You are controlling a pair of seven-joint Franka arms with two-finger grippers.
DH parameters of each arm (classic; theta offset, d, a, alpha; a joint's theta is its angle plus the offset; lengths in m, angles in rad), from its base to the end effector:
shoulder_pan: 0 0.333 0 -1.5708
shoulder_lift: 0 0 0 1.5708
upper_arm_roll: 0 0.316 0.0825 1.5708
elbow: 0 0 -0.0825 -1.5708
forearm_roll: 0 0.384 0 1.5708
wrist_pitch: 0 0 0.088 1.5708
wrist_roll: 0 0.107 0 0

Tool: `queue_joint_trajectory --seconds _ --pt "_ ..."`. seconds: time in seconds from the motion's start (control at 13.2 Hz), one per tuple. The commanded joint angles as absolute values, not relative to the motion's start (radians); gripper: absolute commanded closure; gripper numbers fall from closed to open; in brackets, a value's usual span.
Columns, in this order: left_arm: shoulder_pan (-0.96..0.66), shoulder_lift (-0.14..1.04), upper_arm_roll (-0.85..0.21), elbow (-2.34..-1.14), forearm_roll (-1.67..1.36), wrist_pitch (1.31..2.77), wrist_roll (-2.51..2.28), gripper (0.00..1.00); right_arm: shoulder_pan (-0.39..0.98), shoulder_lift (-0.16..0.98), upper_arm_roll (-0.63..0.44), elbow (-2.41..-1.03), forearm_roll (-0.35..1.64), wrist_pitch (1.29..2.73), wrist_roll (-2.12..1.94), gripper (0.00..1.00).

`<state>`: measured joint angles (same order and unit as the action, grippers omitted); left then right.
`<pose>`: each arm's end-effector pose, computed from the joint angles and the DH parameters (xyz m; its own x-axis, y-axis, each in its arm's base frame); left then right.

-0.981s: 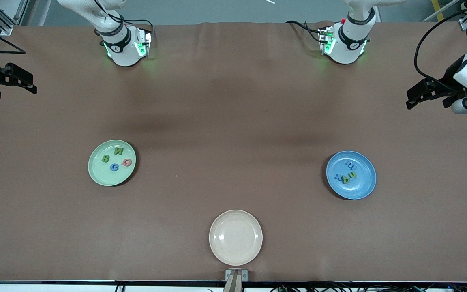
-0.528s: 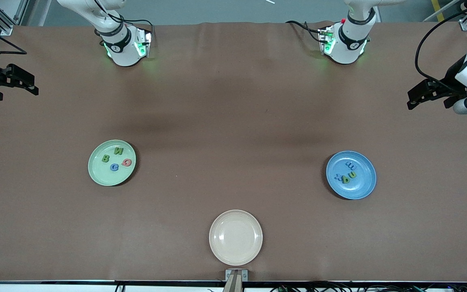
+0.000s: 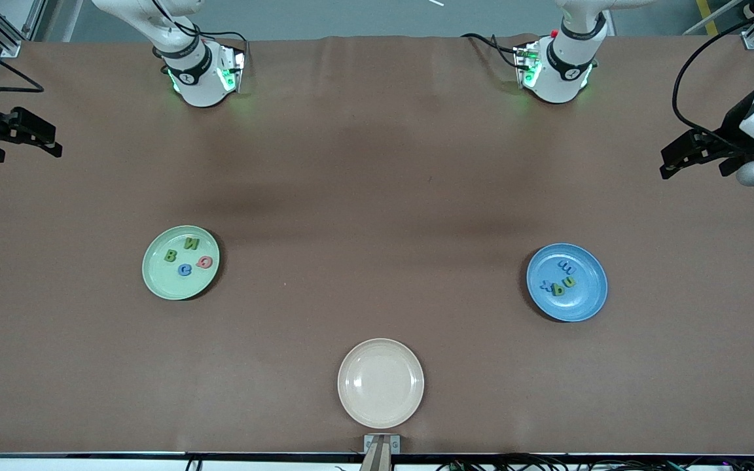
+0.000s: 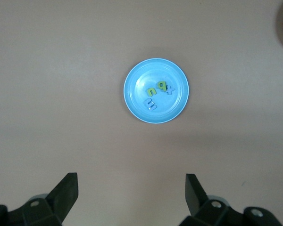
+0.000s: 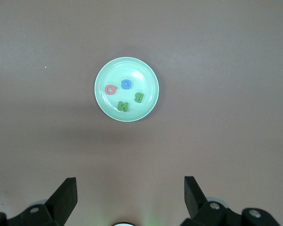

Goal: Sort upper and lower case letters into plates

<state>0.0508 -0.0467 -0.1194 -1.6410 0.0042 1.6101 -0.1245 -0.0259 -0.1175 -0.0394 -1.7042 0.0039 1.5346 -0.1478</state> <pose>0.5419 -0.0383 0.6202 0.9983 0.0558 0.0166 0.0559 -0.9984 -0.0078 0.5113 -0.0342 0.6214 0.9953 0.0831 -0.0503 0.0824 -0.9965 -0.0161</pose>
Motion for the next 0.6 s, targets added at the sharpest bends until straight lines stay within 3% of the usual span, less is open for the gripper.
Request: queue_joint_trajectory --seconds 0.0,0.53 --pt "0.052 -0.043 -0.120 -1.629 0.008 1.609 -0.144 0.00 -0.028 -0.135 -0.041 -1.732 0.021 1.554 -0.133 0.00" --pt "0.052 -0.041 -0.121 -1.628 0.009 1.615 -0.133 0.00 -0.031 -0.112 -0.043 -1.707 0.021 1.555 -0.129 0.00"
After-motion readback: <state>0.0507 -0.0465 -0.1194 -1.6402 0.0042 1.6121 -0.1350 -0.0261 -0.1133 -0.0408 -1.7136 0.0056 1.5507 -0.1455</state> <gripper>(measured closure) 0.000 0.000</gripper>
